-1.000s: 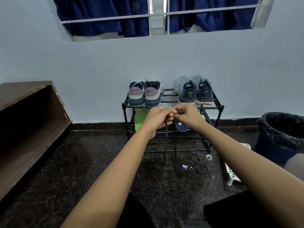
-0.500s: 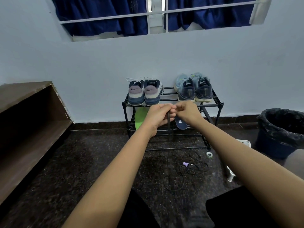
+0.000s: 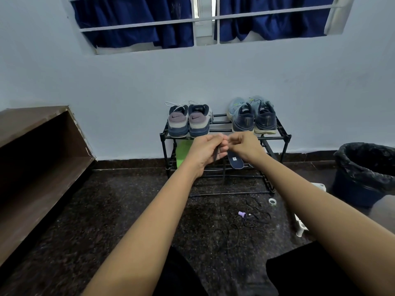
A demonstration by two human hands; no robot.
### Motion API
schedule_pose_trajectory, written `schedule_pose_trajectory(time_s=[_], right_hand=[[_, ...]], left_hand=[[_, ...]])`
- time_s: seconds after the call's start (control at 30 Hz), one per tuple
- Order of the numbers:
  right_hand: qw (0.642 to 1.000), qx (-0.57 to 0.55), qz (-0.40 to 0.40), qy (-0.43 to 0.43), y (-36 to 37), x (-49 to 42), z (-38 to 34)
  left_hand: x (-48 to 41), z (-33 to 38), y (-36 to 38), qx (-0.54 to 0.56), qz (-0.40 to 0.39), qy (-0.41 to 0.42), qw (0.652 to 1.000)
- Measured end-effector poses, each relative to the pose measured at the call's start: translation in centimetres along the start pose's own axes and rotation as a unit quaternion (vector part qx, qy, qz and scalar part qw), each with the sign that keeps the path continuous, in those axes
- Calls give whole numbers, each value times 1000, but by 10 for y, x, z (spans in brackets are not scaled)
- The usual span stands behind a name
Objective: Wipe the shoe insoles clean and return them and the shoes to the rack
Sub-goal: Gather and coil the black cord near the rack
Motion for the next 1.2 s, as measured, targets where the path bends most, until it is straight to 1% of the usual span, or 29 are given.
schedule_pose_trajectory(time_s=[0.1, 0.17, 0.37, 0.4, 0.47, 0.53, 0.67, 0.77, 0.93, 1.07, 1.2], right_hand=[[997, 40, -50, 37, 9, 0, 18], [994, 20, -87, 60, 16, 4, 22], [976, -38, -201, 70, 26, 25, 9], [971, -34, -226, 75, 28, 28, 8], [960, -40, -264, 88, 30, 32, 6], [953, -91, -272, 98, 26, 34, 1], [939, -216, -246, 104, 12, 32, -12], [928, -290, -203, 114, 0, 27, -18], [935, -320, -118, 101, -20, 18, -24], [935, -331, -64, 106, -29, 13, -25], [917, -375, -8, 137, -31, 10, -18]], left_hand=[[1, 0, 0, 18, 0, 3, 1000], [0, 1, -2, 35, 2, 6, 999], [-4, 7, -4, 118, 0, 38, 992], [-4, 9, -5, 120, -2, 49, 992], [-7, 11, -8, 90, -4, 69, 994], [-10, 10, -12, 40, -5, 79, 996], [-14, 5, -16, -21, -12, 71, 997], [-11, 2, -11, -33, -42, 59, 997], [-7, -6, -5, -70, -112, 15, 991], [-1, -11, 0, -67, -151, -39, 985], [6, -11, 5, -45, -181, -77, 979]])
Point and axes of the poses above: each hand's wrist, its own x-axis away from the middle knuckle, its own y-axis out of the palm, z = x × y, the point moved 6 cm from there along -x, towards the middle knuckle, and after that the axes turned 12 degrees about x, right-handed, at the moved point
